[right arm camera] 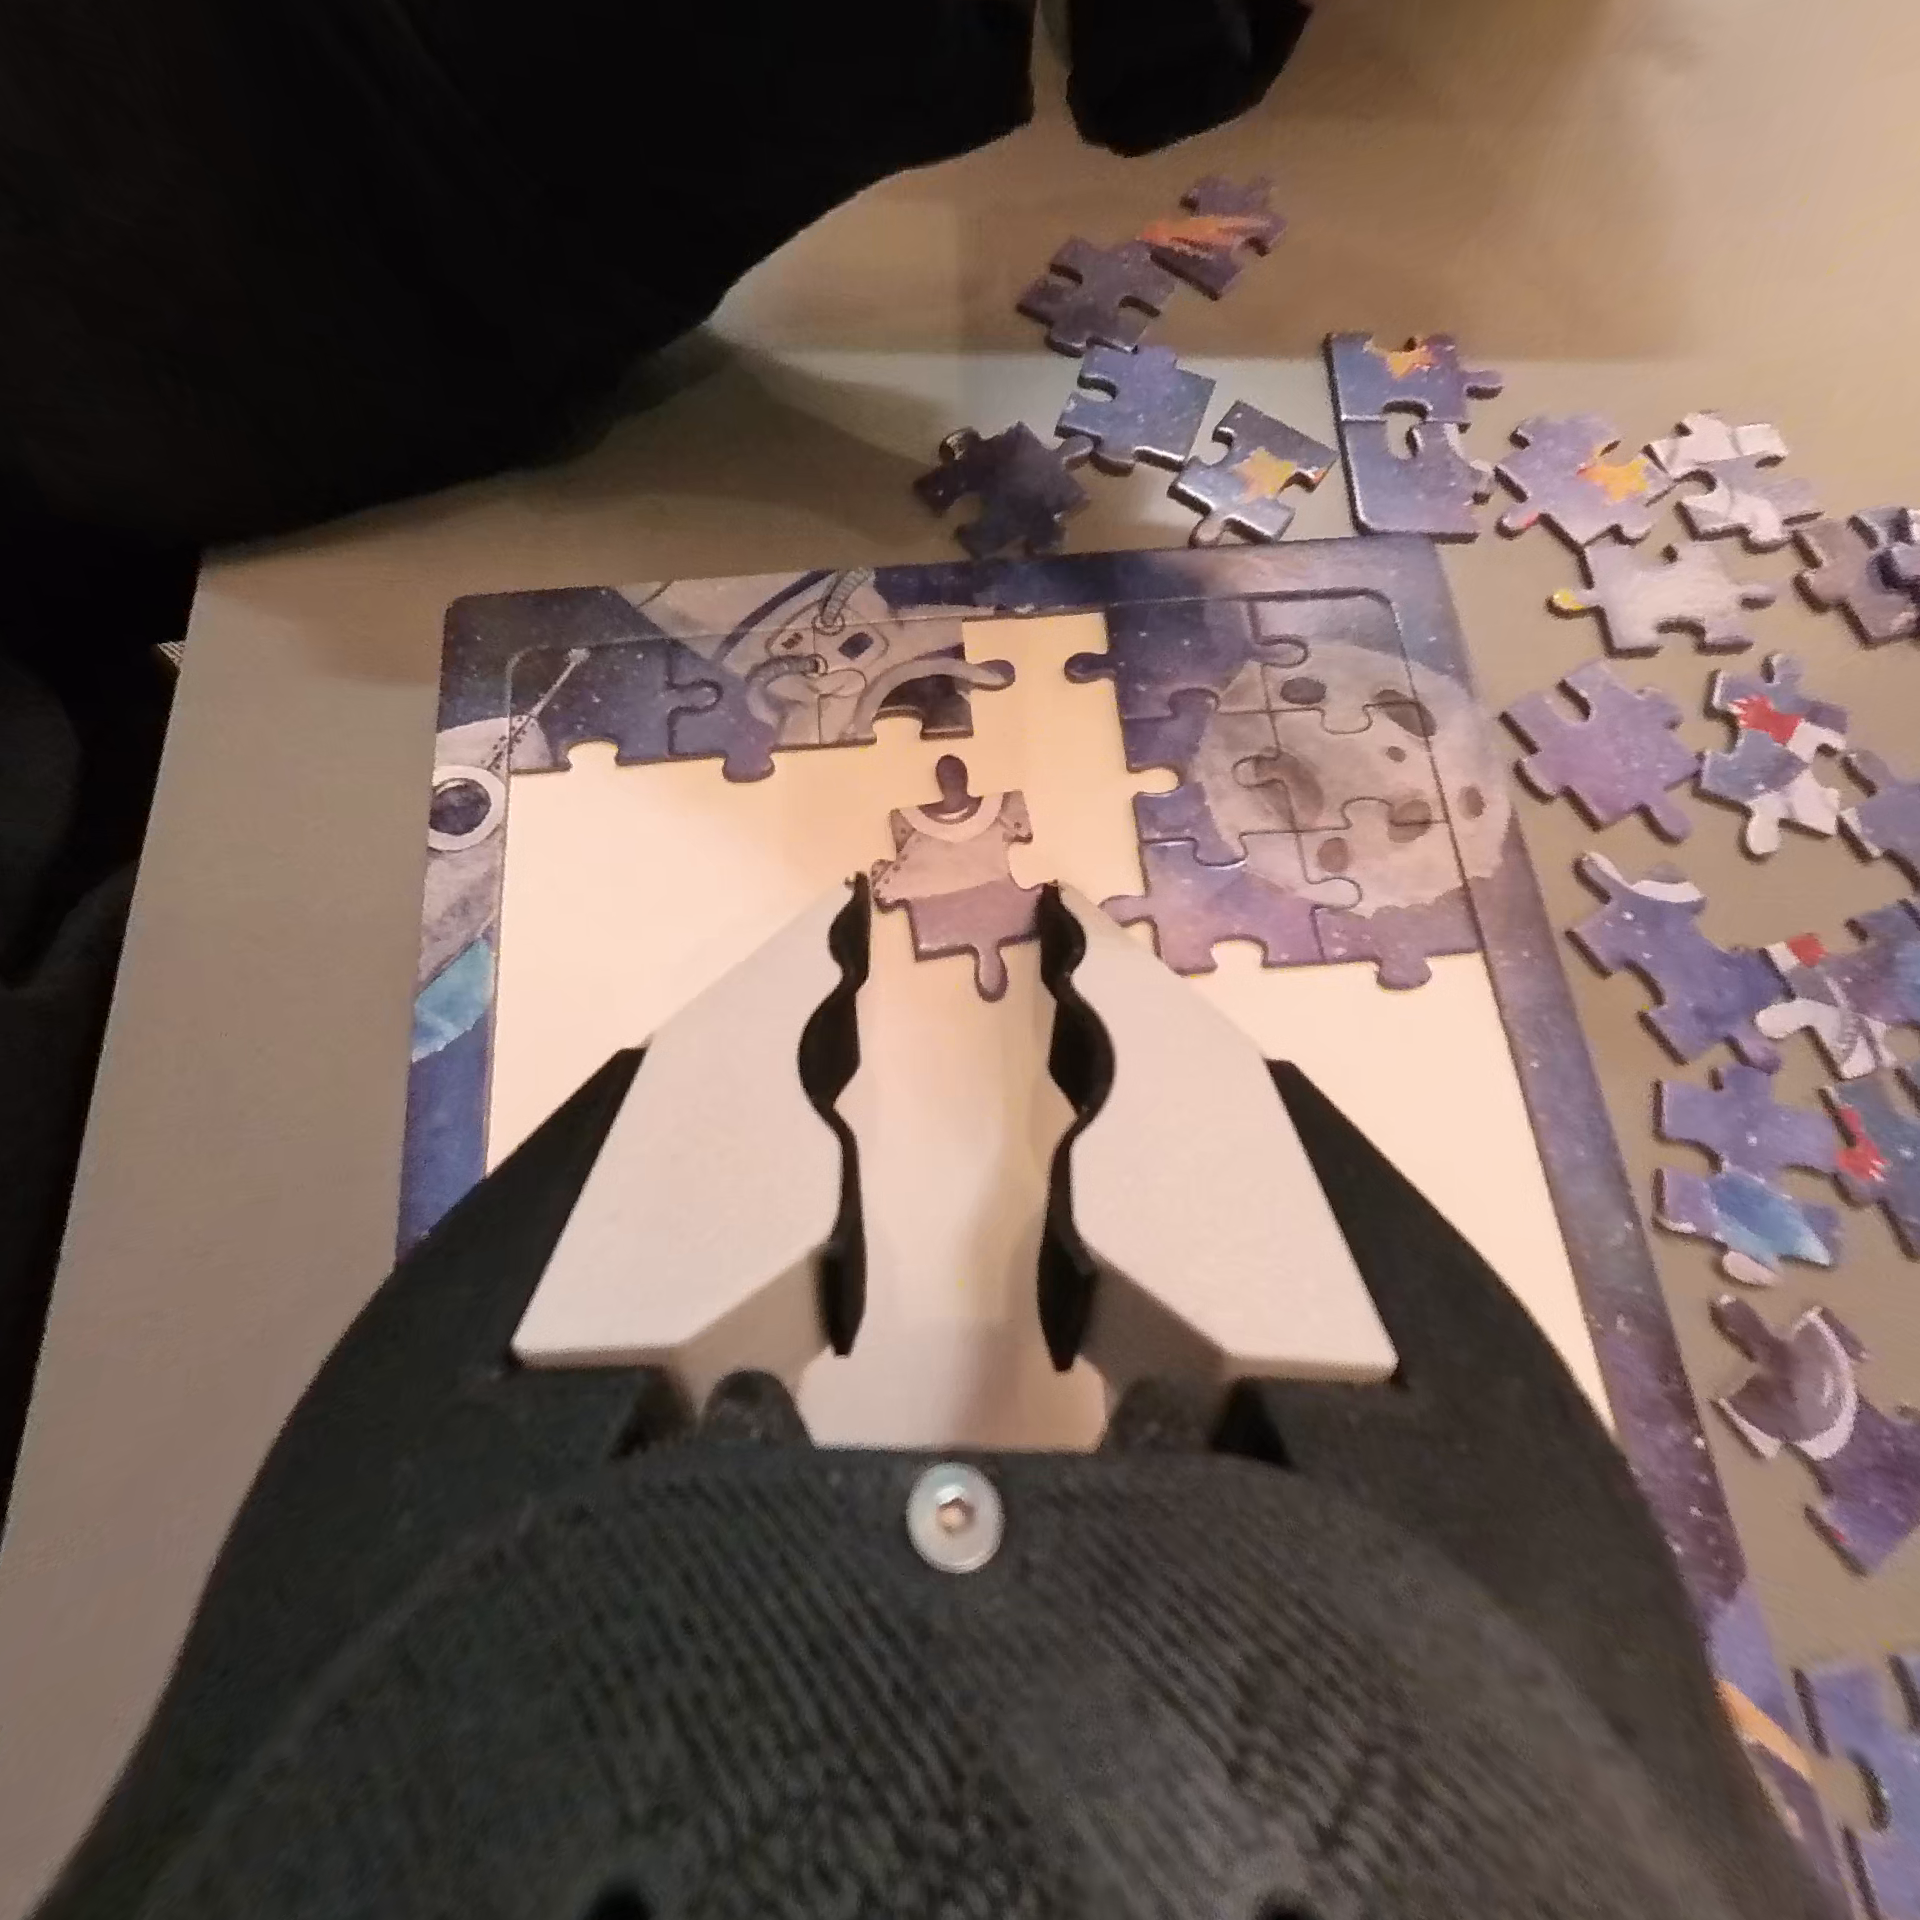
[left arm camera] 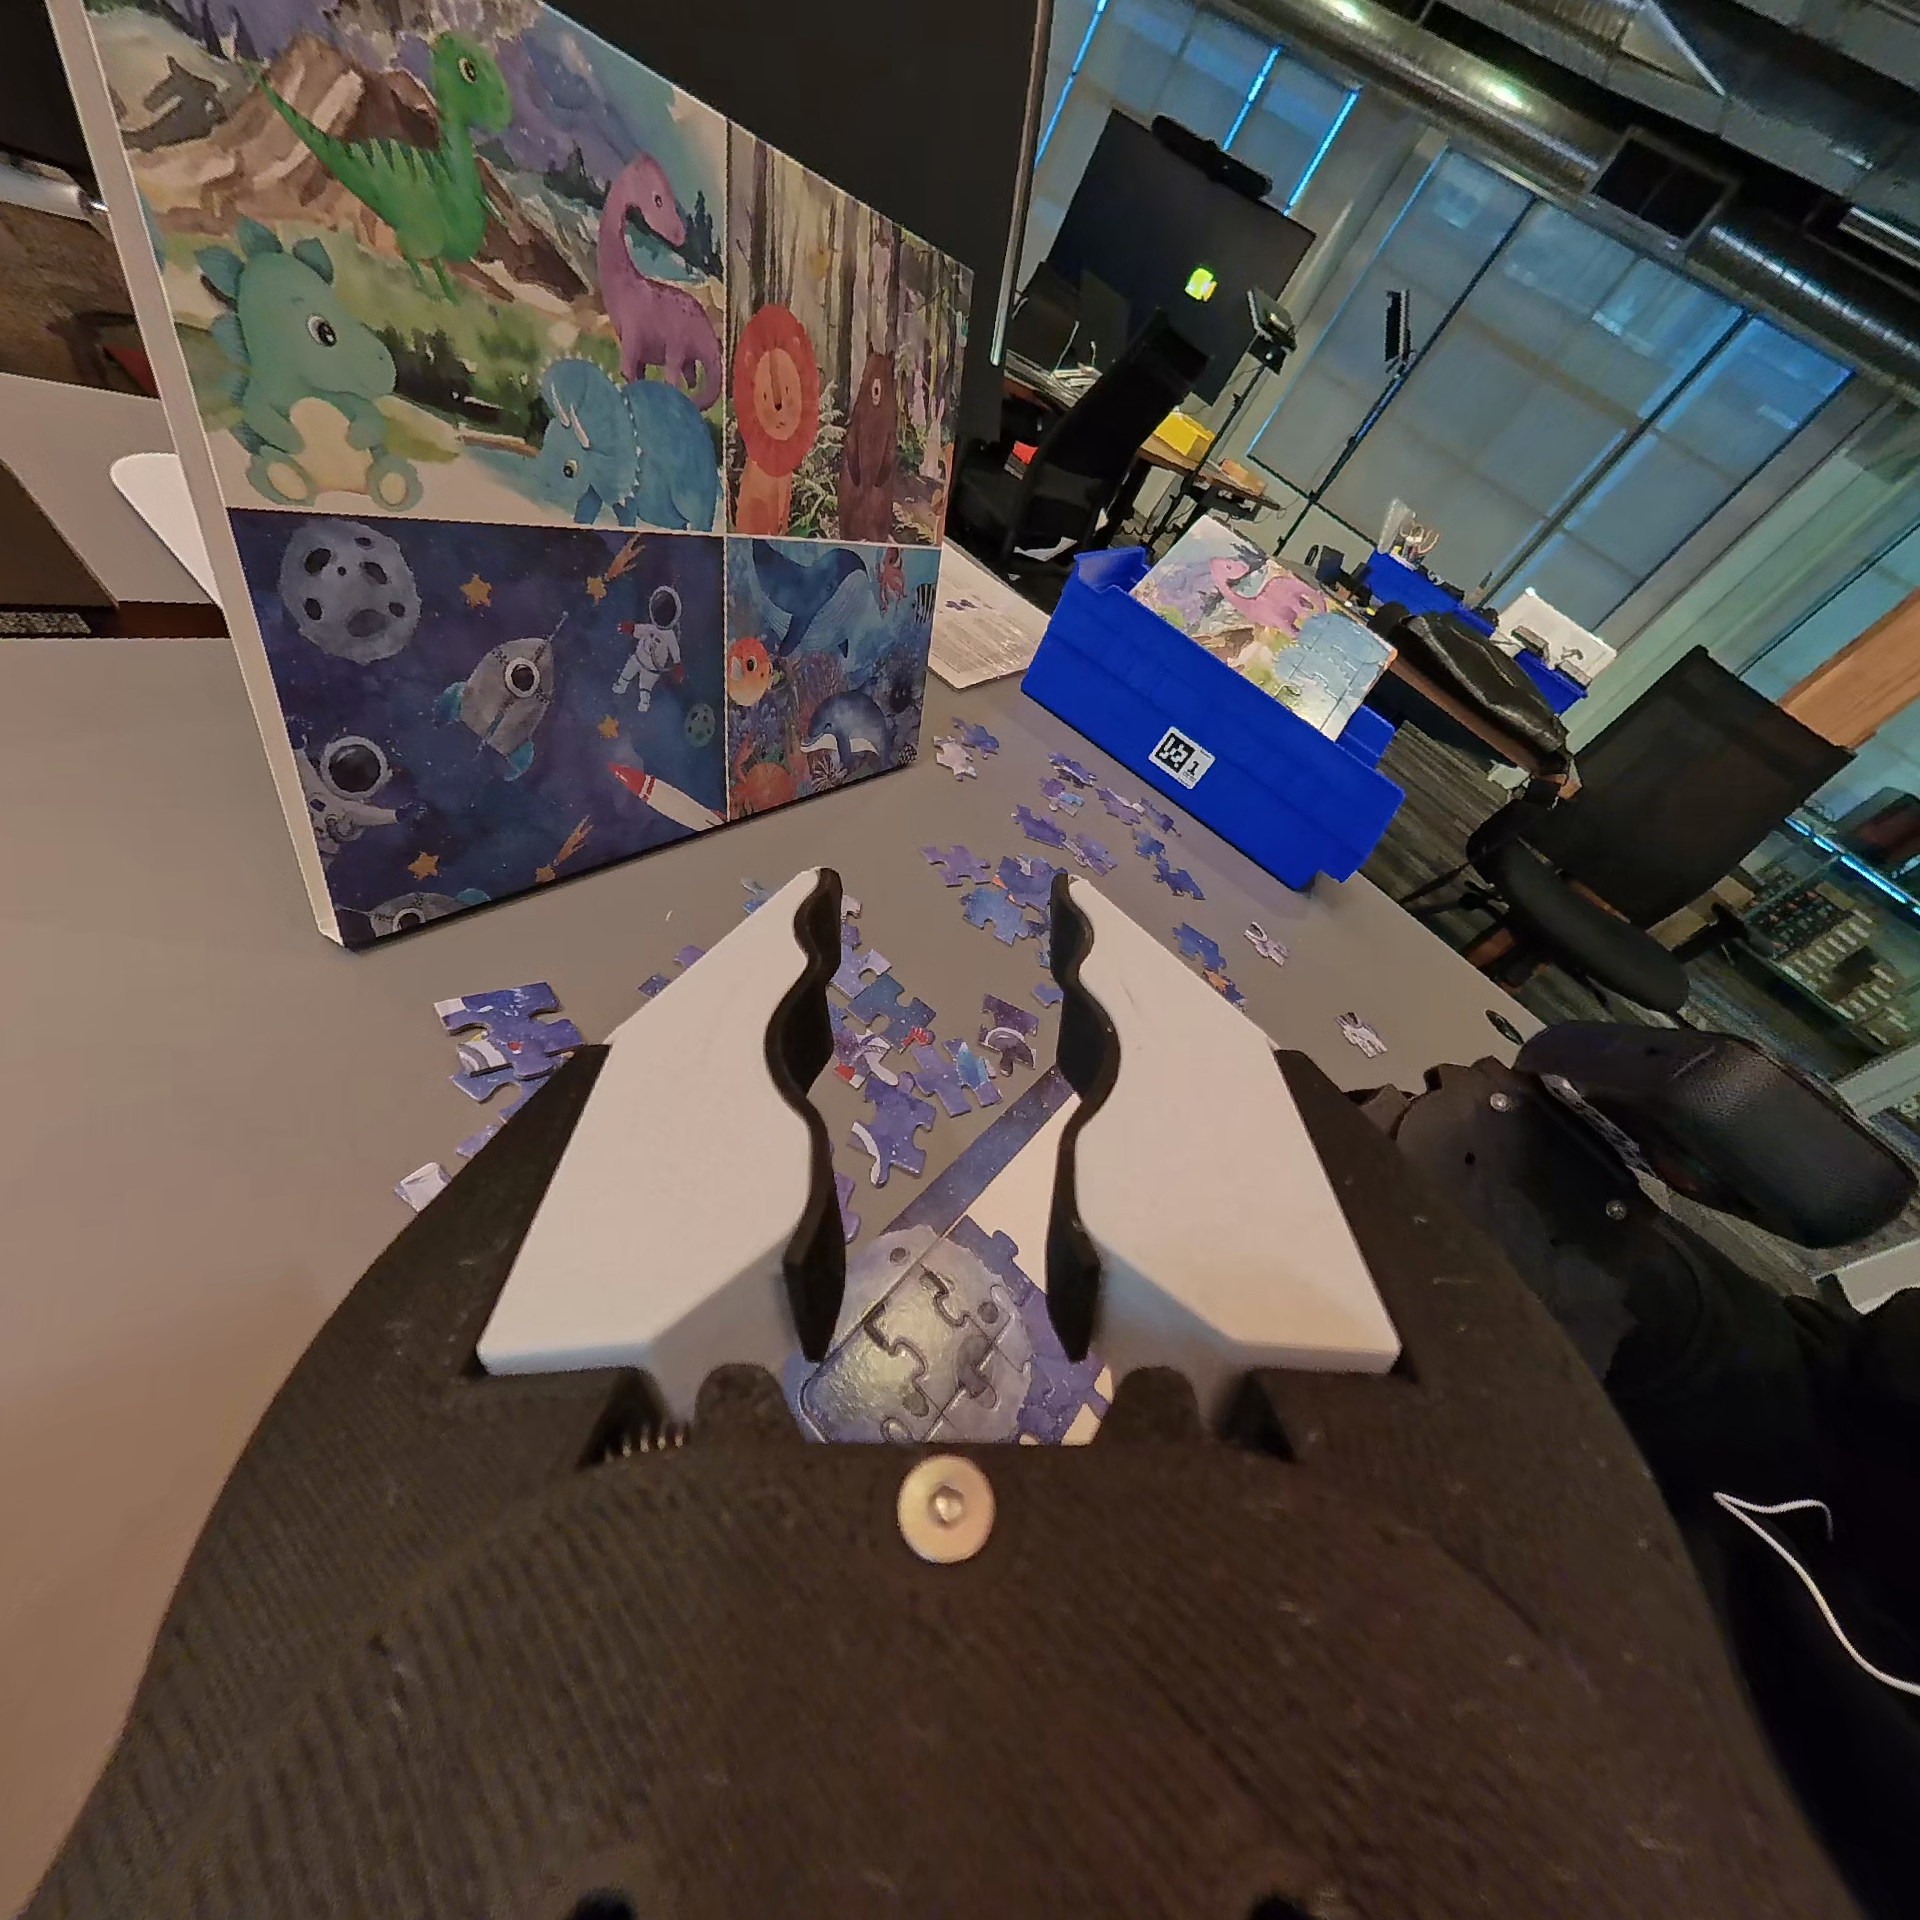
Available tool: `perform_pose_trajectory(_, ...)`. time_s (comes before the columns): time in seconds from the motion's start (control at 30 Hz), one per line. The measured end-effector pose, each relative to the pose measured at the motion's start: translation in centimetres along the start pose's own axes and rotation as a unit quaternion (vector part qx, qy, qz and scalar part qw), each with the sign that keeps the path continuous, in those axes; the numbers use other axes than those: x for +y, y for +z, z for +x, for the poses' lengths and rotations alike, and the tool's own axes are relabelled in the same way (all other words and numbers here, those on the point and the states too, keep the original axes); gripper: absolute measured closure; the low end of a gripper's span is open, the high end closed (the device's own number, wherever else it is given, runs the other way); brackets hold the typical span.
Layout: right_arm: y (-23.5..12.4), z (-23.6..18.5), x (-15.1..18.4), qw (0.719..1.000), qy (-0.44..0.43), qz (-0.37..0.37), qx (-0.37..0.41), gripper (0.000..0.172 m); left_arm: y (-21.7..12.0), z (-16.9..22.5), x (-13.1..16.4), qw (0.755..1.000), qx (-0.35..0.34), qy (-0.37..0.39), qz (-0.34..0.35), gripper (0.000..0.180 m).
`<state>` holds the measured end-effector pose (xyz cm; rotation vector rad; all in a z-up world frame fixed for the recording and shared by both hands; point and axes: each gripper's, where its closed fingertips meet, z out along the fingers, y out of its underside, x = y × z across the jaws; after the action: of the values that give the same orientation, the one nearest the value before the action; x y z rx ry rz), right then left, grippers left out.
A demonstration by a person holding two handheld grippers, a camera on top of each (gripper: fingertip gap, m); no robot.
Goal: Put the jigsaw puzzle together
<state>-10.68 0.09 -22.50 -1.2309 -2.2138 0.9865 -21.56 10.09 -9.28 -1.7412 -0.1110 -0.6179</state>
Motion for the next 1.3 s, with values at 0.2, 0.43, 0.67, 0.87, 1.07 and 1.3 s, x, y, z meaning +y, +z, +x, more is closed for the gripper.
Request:
perform_pose_trajectory(0.2, -0.1, 0.0, 0.0, 1.000, 0.011, 0.001, -0.006, 0.142, 0.0, 0.0, 0.0, 1.000, 0.000, 0.000, 0.000, 0.142)
perform_pose_trajectory(0.43, -0.9, 0.2, 0.0, 1.000, 0.022, 0.014, -0.016, 0.142, -0.1, -0.1, 0.0, 1.000, 0.000, -0.001, 0.001, 0.142)
perform_pose_trajectory(0.67, -5.4, 4.9, 2.0, 0.996, 0.060, 0.032, 0.065, 0.142, -0.2, -0.1, -0.2, 1.000, 0.000, -0.001, 0.004, 0.142)
perform_pose_trajectory(0.87, -12.4, 11.1, 7.8, 0.969, 0.142, 0.037, 0.197, 0.142, -0.2, -0.1, -0.1, 1.000, -0.001, -0.001, 0.002, 0.142)
perform_pose_trajectory(1.07, -18.7, 14.7, 13.5, 0.928, 0.200, 0.017, 0.315, 0.142, -0.1, -0.2, 0.0, 1.000, -0.004, 0.000, 0.000, 0.142)
perform_pose_trajectory(1.3, -20.4, 15.6, 14.9, 0.902, 0.268, 0.054, 0.335, 0.142, 0.2, 0.0, 0.2, 1.000, -0.002, 0.001, -0.004, 0.142)
